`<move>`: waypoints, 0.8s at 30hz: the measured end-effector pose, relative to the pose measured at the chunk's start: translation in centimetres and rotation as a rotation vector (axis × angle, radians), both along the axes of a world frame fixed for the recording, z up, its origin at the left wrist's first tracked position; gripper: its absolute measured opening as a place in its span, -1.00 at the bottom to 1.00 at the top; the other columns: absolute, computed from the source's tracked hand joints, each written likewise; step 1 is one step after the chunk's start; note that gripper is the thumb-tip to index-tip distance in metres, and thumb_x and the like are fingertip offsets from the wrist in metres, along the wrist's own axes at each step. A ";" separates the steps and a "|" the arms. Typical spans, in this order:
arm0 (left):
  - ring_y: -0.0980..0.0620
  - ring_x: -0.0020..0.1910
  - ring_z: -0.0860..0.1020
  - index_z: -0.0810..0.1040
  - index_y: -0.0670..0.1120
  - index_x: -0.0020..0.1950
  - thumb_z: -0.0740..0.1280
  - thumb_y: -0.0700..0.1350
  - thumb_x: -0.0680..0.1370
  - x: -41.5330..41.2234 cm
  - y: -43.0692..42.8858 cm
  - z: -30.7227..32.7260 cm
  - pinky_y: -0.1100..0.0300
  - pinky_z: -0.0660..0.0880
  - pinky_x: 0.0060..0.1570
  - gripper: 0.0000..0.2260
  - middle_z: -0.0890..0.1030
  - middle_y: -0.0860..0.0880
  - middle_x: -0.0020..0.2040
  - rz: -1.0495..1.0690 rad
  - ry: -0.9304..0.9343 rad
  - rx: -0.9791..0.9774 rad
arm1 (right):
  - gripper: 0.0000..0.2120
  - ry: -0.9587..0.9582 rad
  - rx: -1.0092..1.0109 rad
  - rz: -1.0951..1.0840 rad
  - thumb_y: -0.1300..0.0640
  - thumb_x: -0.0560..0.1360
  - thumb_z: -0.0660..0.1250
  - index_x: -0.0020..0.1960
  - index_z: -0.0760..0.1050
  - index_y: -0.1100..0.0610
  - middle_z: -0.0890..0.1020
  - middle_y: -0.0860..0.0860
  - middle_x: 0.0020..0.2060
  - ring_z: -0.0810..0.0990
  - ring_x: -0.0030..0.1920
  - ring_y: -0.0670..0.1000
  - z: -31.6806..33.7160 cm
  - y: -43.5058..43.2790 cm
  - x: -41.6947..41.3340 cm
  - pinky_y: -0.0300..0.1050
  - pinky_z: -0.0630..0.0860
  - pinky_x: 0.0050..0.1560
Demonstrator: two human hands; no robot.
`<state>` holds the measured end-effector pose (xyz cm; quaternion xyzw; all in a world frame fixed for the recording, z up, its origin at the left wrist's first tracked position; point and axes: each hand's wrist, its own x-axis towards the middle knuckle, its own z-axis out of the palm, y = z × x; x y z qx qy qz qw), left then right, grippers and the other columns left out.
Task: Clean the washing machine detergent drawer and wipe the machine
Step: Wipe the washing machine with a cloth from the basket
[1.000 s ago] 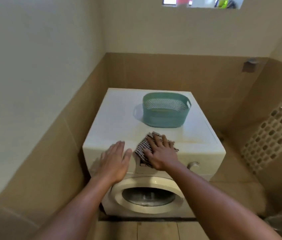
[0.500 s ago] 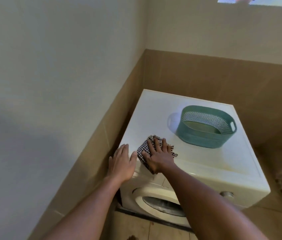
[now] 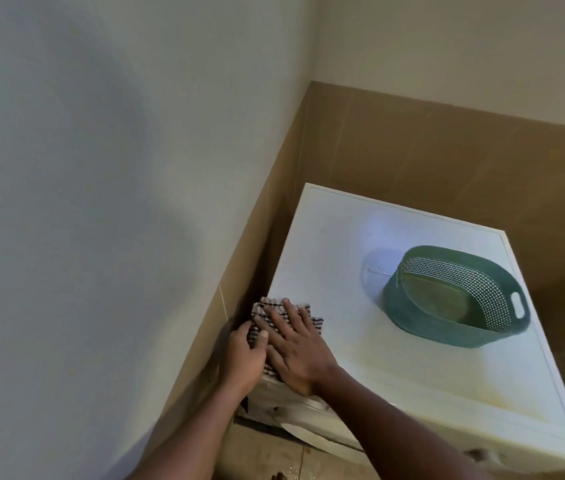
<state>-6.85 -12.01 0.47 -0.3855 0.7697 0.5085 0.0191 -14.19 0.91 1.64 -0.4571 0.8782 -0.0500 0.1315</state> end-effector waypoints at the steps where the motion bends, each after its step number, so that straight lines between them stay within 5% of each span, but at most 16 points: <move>1: -0.01 0.15 0.62 0.56 0.06 0.32 0.37 0.13 0.49 0.1 0.1 -0.1 -0.09 0.58 0.19 -0.58 0.63 -0.02 0.19 -0.036 -0.006 -0.018 | -0.46 -0.020 -0.017 -0.026 -0.21 0.65 -0.25 0.59 -0.27 -0.17 -0.22 -0.11 0.59 -0.44 0.54 0.02 0.1 1.0 -0.5 0.16 -0.31 0.55; 4: 0.01 0.00 0.60 0.60 0.03 0.20 0.48 0.08 0.44 -0.1 0.8 1.8 -0.02 0.63 0.04 -0.64 0.55 0.01 0.08 -0.134 -0.045 -0.148 | -0.36 -0.172 -0.140 -0.132 -0.18 0.65 -0.01 0.60 -0.27 -0.14 -0.21 -0.09 0.60 -0.31 0.58 -0.03 1.0 2.2 -1.6 0.17 -0.13 0.57; 7: -0.01 0.09 0.54 0.58 -0.04 0.29 0.47 -0.03 0.51 -1.0 1.9 3.8 0.02 0.59 0.07 -0.64 0.52 0.01 0.14 -0.204 -0.065 -0.369 | -0.13 -0.228 -0.264 -0.422 -0.22 0.48 0.32 0.61 -0.10 -0.09 -0.04 -0.03 0.60 -0.01 0.57 0.04 2.6 2.1 -1.9 0.07 0.10 0.56; 10: -0.05 0.08 0.58 0.56 -0.06 0.26 0.46 0.02 0.53 -1.4 3.3 5.0 0.05 0.56 0.03 -0.65 0.58 -0.01 0.12 -0.249 -0.106 -0.411 | -0.30 -0.049 -0.216 -0.768 -0.22 0.41 0.41 0.41 0.29 0.07 0.37 0.08 0.40 0.35 0.35 0.11 3.4 3.2 -1.3 0.01 0.39 0.33; 13: -0.08 0.10 0.59 0.51 -0.10 0.25 0.43 0.03 0.55 -1.7 4.7 6.0 0.10 0.49 -0.08 -0.65 0.56 -0.07 0.17 -0.219 -0.170 -0.404 | -0.44 -0.134 -0.126 -0.966 -0.25 0.41 0.41 0.17 0.38 0.12 0.59 0.09 0.12 0.54 0.13 0.14 4.0 4.2 -0.3 0.00 0.51 0.02; 20: -0.16 0.11 0.64 0.58 -0.16 0.18 0.53 -0.05 0.46 -2.8 6.3 7.3 0.08 0.55 -0.05 -0.64 0.66 -0.14 0.14 -0.116 -0.304 -0.231 | -0.60 -0.492 -0.180 -1.164 -0.11 0.37 0.53 -0.07 0.45 0.14 0.56 0.02 -0.15 0.59 -0.12 0.08 5.5 5.2 -0.9 -0.12 0.44 -0.22; 24: -0.08 -0.11 0.64 0.62 -0.23 0.05 0.54 -0.23 0.34 -3.5 7.6 7.7 0.09 0.56 -0.29 -0.69 0.66 -0.11 -0.09 -0.121 -0.233 0.099 | -0.74 -0.716 -0.305 -1.178 0.08 0.30 0.55 -0.15 0.57 0.19 0.66 0.05 -0.21 0.65 -0.19 0.05 6.0 7.5 -2.0 -0.06 0.60 -0.23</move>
